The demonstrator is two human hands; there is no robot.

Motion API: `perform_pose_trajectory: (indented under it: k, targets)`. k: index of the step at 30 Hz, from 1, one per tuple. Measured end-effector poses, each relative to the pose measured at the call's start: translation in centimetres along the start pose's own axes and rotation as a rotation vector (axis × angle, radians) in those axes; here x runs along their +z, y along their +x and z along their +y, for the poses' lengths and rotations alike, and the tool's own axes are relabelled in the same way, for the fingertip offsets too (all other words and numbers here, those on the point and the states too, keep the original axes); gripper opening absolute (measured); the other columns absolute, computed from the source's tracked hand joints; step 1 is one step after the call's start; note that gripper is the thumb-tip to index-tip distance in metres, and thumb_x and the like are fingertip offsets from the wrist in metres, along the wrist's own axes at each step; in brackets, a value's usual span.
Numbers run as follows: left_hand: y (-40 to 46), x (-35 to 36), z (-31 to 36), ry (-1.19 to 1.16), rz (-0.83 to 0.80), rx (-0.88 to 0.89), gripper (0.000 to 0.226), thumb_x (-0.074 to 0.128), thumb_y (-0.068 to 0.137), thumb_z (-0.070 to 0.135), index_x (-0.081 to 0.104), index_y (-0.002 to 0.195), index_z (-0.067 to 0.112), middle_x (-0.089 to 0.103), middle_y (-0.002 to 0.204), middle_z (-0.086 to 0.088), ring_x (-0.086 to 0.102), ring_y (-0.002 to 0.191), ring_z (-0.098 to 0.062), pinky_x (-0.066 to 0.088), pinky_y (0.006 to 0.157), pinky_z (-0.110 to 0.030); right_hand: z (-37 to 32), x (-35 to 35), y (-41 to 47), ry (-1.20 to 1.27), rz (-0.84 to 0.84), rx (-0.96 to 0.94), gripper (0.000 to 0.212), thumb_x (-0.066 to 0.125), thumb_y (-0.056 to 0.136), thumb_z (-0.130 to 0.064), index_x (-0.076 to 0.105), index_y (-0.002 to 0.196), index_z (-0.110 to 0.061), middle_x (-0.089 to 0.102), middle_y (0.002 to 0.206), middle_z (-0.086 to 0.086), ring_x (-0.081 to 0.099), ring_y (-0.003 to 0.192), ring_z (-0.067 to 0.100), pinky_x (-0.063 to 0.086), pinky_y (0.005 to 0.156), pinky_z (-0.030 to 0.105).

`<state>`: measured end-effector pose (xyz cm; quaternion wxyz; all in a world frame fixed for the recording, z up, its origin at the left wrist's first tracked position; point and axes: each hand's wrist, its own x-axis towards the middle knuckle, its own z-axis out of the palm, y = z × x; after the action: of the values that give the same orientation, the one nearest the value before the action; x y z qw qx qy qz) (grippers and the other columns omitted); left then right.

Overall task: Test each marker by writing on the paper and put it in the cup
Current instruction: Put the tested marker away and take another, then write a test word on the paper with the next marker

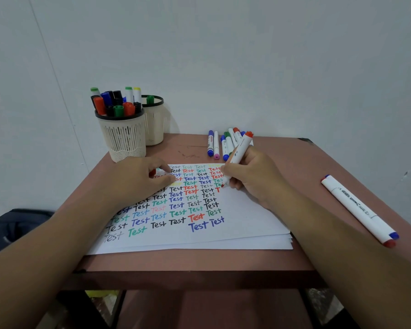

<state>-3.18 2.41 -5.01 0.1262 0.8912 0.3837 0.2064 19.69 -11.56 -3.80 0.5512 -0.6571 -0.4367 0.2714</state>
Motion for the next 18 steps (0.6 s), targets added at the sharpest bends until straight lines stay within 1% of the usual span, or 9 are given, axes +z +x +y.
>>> perform_pose_trajectory:
  k: [3,7,11,15,18]
  targets:
    - [-0.06,0.03,0.03,-0.013,0.003,-0.002,0.029,0.060,0.089,0.063,0.068,0.108,0.043,0.057,0.068,0.008,0.053,0.062,-0.007,0.036,0.055,-0.026,0.04,0.06,-0.03,-0.017,-0.022,0.008,0.014,0.075,0.087,-0.003,0.064,0.093,-0.010,0.066,0.077,0.012,0.057,0.057,0.018,0.048,0.053,0.029]
    - [-0.02,-0.10,0.12,-0.019,0.001,-0.006,0.029,0.060,0.088,0.064,0.068,0.107,0.043,0.057,0.068,0.007,0.052,0.061,-0.007,0.036,0.055,-0.026,0.19,0.14,0.06,0.032,-0.053,0.031,0.017,0.075,0.086,-0.001,0.066,0.091,-0.015,0.065,0.079,0.008,0.059,0.060,0.015,0.050,0.059,0.028]
    - [-0.13,-0.20,0.23,-0.015,-0.004,-0.011,0.030,0.059,0.088,0.064,0.068,0.108,0.043,0.058,0.070,0.008,0.054,0.064,-0.007,0.036,0.056,-0.026,0.09,0.15,0.08,0.002,-0.034,0.034,0.017,0.075,0.088,-0.003,0.066,0.091,-0.017,0.066,0.083,0.007,0.061,0.065,0.015,0.051,0.059,0.024]
    - [-0.23,-0.37,0.39,-0.002,-0.010,-0.014,0.031,0.058,0.088,0.065,0.068,0.109,0.044,0.059,0.072,0.009,0.055,0.065,-0.007,0.036,0.056,-0.026,0.05,0.17,0.10,-0.002,-0.036,0.035,0.016,0.075,0.089,-0.004,0.066,0.092,-0.017,0.066,0.080,0.002,0.062,0.060,0.009,0.052,0.059,0.023]
    - [-0.23,-0.44,0.46,0.000,-0.014,-0.016,0.031,0.058,0.089,0.064,0.068,0.109,0.043,0.059,0.072,0.008,0.055,0.065,-0.007,0.036,0.056,-0.025,0.08,0.19,0.12,0.022,-0.044,0.037,0.017,0.076,0.087,-0.003,0.066,0.091,-0.016,0.066,0.079,0.004,0.061,0.060,0.010,0.051,0.058,0.023]
